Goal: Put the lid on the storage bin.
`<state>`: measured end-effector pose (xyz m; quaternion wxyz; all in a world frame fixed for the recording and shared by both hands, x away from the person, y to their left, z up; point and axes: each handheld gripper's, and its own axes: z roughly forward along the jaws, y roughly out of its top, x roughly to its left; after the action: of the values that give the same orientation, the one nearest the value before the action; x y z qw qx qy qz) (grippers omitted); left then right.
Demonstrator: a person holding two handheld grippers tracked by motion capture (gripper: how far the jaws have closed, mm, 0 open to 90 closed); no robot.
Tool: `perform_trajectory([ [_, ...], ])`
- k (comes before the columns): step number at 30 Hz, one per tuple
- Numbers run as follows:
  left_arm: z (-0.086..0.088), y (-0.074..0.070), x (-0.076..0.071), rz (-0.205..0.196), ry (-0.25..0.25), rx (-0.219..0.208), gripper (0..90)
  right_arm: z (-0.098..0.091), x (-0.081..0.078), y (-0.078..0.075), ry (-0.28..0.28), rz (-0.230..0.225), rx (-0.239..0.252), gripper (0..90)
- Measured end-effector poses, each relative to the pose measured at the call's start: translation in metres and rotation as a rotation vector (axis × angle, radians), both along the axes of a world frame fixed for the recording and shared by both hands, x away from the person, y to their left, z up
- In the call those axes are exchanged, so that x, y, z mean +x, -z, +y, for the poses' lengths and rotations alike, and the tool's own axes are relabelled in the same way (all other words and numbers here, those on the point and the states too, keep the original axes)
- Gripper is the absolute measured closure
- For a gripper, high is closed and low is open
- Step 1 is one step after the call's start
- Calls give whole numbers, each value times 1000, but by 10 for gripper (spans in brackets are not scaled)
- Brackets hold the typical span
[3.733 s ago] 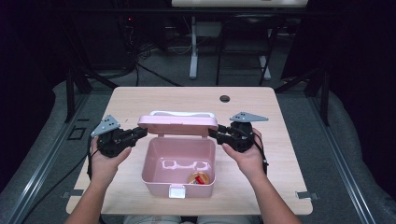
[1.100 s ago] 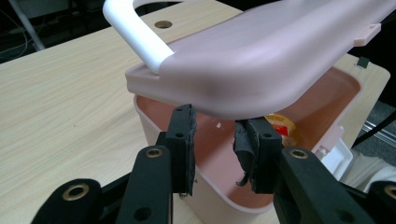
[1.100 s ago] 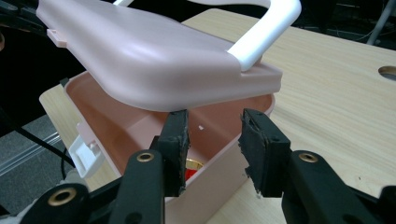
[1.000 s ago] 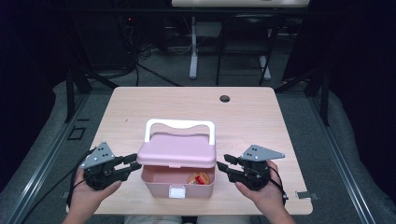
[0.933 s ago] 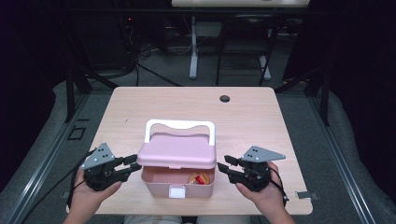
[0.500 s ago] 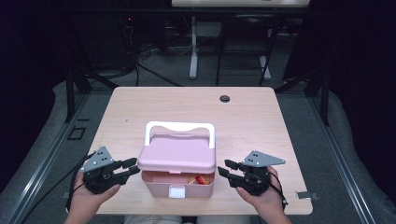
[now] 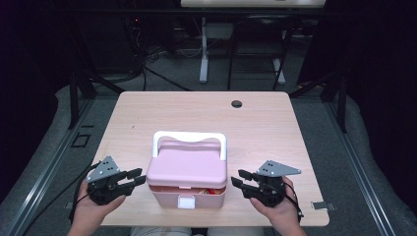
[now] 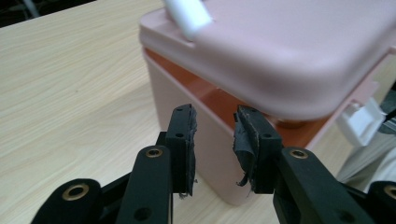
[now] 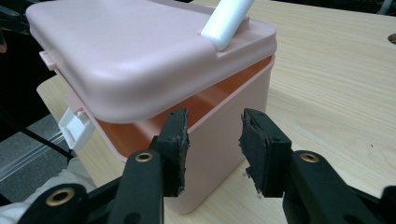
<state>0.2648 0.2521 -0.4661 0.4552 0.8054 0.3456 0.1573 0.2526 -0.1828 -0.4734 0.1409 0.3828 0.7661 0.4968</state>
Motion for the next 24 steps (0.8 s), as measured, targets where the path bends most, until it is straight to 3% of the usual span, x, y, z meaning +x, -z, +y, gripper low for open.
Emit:
perform_trajectory([
  [8,9,-1,2,-4,-33,-52,642,-2,3,6,26,-5,-9,599],
  [17,14,15,12,22,-75,-62,545,-2,11,20,42,21,-49,550],
  [24,19,28,19,9,-123,-51,502,-10,18,29,96,15,-62,517],
])
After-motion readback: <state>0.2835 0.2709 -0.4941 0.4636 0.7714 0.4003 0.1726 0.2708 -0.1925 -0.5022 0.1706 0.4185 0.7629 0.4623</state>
